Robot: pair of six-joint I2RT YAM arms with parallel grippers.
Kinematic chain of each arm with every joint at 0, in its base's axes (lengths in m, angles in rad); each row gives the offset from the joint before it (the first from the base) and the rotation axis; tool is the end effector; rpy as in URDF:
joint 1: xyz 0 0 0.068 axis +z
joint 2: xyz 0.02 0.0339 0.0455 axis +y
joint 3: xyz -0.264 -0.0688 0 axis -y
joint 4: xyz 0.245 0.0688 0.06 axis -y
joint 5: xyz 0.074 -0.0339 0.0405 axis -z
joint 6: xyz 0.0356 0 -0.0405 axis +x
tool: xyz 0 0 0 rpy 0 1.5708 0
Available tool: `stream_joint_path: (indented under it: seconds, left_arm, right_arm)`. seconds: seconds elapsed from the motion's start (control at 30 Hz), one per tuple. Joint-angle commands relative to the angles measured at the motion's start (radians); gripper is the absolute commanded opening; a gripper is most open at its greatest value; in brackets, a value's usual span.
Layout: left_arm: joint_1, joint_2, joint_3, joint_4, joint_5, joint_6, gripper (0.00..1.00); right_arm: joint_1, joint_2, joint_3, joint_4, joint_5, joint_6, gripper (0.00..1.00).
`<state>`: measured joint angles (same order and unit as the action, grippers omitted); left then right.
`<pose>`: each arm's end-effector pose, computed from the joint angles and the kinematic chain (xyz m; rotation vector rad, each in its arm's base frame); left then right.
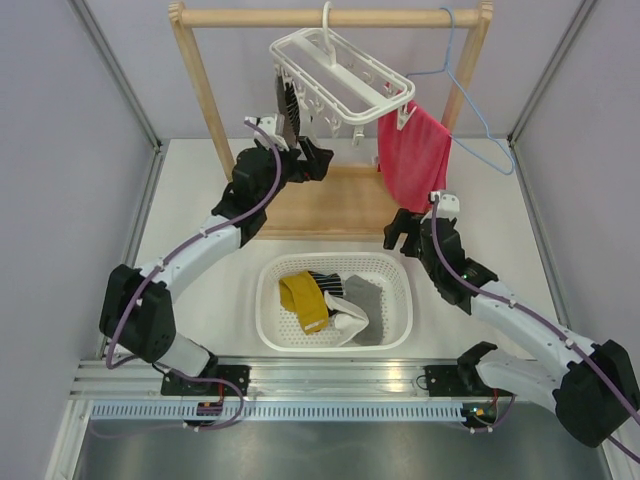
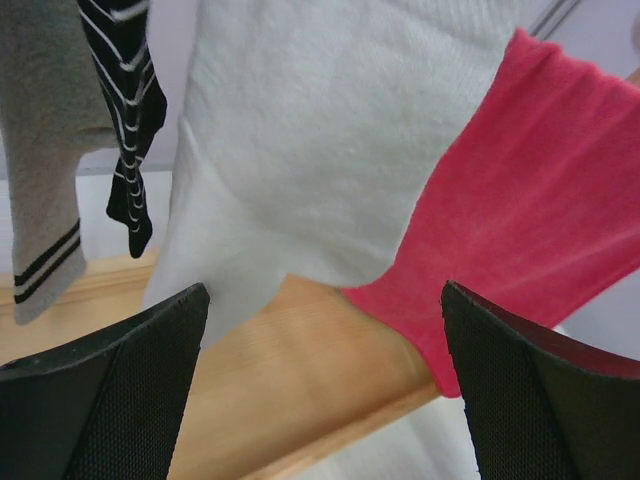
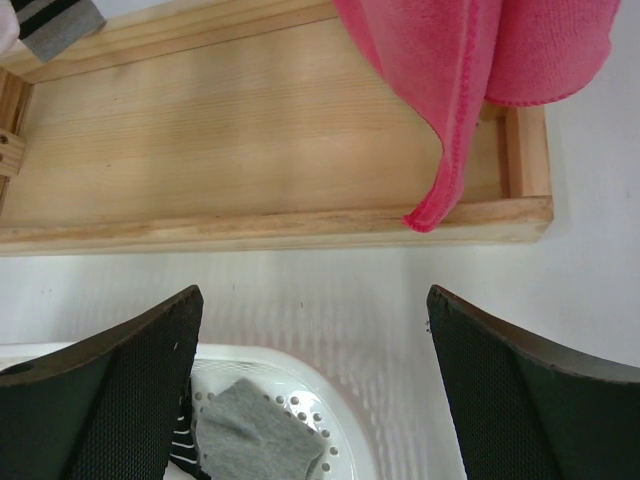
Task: Remove the socks clipped to the hanger
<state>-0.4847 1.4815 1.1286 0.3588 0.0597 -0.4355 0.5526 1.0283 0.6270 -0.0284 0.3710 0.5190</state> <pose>0.3146 -0.1680 0.3487 0.0883 1.6149 -0.7653 0.2026 0.1098 0.2545 0.2041 1.9736 0.3275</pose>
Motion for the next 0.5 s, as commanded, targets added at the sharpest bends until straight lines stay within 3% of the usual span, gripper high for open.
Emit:
stream_joint_path:
  seconds: [0.0, 0.27, 0.47]
  left_arm:
    - [-0.055, 0.059, 0.069, 0.031, -0.191, 0.167, 1.0]
    - [-0.101, 0.189, 0.187, 0.042, -0.457, 0.268, 1.0]
    - [-0.106, 0.253, 0.241, 0.042, -0.558, 0.288, 1.0]
  right_arm:
    - [-0.006, 0.021, 0.01, 0.077, -0.046, -0.01, 0.96]
    - [-0.022, 0.075, 0.008, 0.136, -0.093, -0.019, 0.96]
    - [-0.031, 0.121, 0.013, 0.171, -0.124, -0.025, 0.96]
